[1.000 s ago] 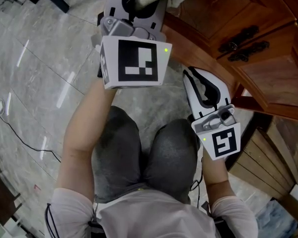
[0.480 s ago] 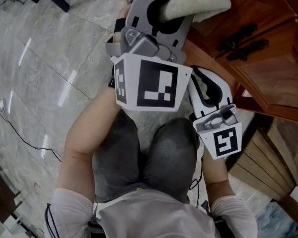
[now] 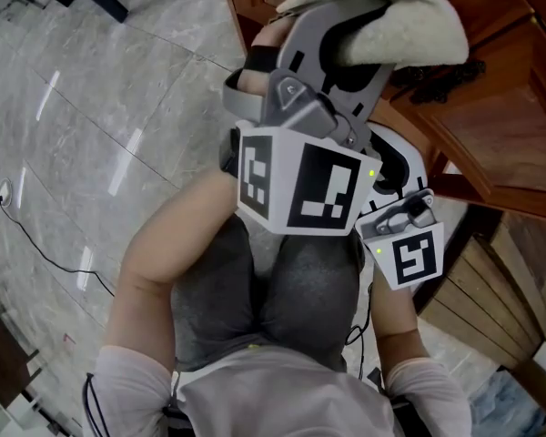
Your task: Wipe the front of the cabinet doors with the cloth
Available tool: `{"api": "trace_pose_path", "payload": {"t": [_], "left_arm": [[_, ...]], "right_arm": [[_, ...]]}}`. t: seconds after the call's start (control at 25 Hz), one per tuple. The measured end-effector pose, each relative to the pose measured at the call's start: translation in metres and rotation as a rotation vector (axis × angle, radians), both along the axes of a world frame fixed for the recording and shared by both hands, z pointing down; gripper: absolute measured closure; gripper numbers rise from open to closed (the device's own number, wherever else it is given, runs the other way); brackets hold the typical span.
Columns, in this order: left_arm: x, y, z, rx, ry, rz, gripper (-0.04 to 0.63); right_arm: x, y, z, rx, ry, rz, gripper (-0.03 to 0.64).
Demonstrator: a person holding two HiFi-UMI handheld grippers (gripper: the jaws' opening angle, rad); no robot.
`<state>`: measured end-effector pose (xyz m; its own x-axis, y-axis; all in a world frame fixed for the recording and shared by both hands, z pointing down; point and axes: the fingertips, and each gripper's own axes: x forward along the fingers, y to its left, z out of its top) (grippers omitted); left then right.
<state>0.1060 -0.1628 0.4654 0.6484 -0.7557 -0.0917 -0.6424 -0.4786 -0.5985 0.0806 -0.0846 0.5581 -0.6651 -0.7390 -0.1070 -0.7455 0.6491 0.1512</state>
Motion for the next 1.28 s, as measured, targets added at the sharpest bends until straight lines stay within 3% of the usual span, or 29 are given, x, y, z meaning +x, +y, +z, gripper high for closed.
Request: {"api": "trace_pose_path", "payload": {"t": [0.32,0.88,1.28], "left_arm": [[-0.025,0.002,0.005,0.004,-0.012,-0.043,0.503],[-0.152,-0.050,0.051,-0.059,-0.065,-0.333,0.503],[-0.158,-0.076,0.083,-0.104,-0.095,-0.334,0.503]], "right_arm": [[-0.004,-0.001,0.000,0.005,0.000,-0.014,0.558],[-0.027,-0.001,0.007,-0.002,0.002,-0.054,0.558],[-0.030,-0.002,0.013,-0.011,0.025,-0.040,0.558]]}}
